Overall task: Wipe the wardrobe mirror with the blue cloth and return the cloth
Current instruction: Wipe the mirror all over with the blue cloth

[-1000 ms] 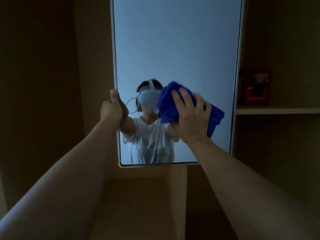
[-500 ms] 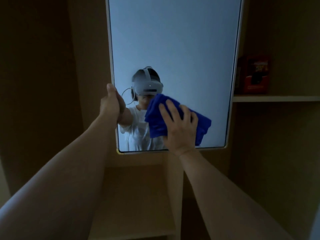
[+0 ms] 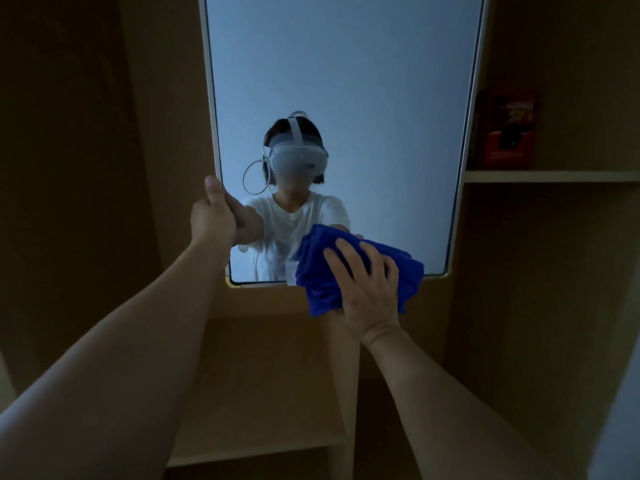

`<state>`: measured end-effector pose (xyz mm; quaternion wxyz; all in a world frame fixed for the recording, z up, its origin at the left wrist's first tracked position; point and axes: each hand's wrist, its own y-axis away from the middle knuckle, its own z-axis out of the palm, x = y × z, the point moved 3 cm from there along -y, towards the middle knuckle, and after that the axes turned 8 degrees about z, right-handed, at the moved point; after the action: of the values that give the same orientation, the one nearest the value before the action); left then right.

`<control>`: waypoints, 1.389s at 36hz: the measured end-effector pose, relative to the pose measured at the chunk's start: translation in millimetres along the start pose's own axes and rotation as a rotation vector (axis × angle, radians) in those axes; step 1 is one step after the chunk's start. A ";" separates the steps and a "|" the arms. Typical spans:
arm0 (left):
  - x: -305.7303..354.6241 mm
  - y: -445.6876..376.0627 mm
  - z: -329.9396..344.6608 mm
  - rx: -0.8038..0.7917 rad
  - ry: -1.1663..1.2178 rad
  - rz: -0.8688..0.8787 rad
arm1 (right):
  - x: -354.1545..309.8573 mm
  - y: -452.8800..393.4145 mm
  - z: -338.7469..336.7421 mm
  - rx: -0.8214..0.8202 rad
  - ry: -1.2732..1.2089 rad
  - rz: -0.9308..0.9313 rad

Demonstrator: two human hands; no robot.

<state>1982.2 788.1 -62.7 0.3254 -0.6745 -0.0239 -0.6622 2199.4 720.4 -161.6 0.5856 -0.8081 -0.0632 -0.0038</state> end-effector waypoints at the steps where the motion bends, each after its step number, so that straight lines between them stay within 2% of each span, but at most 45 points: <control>1: 1.7 0.3 0.5 0.006 -0.006 0.012 | 5.6 0.6 0.0 0.004 0.012 0.024; 5: -4.4 -0.2 2.7 0.076 -0.052 0.021 | 33.8 5.8 -1.0 0.004 0.030 0.167; 9: -6.3 0.4 1.1 0.060 -0.076 0.023 | 58.0 7.7 -4.2 -0.012 0.037 0.387; 18: -1.5 6.5 -1.5 0.060 -0.105 0.097 | 83.6 -30.9 -18.1 0.017 0.021 0.679; 26: -5.3 2.2 -1.8 0.087 -0.115 0.092 | 102.0 -103.0 -39.1 0.071 0.067 0.631; 31: -9.3 0.1 -1.3 0.089 -0.075 0.092 | 101.3 -131.8 -45.4 0.124 0.047 0.677; 42: -12.0 -6.5 -1.0 0.106 -0.138 0.085 | 89.9 -43.3 -25.1 0.119 -0.070 0.828; 46: -12.5 -8.4 1.4 0.139 -0.130 0.062 | 83.5 -1.9 -16.1 0.077 -0.086 0.893; 50: -12.9 -5.4 -0.3 0.104 -0.126 0.094 | 78.6 24.0 -11.4 0.032 -0.096 0.942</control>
<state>1977.8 797.3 -72.3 0.3886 -0.6974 -0.0473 -0.6003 2280.7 709.9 -174.5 0.5323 -0.7389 0.2833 0.3006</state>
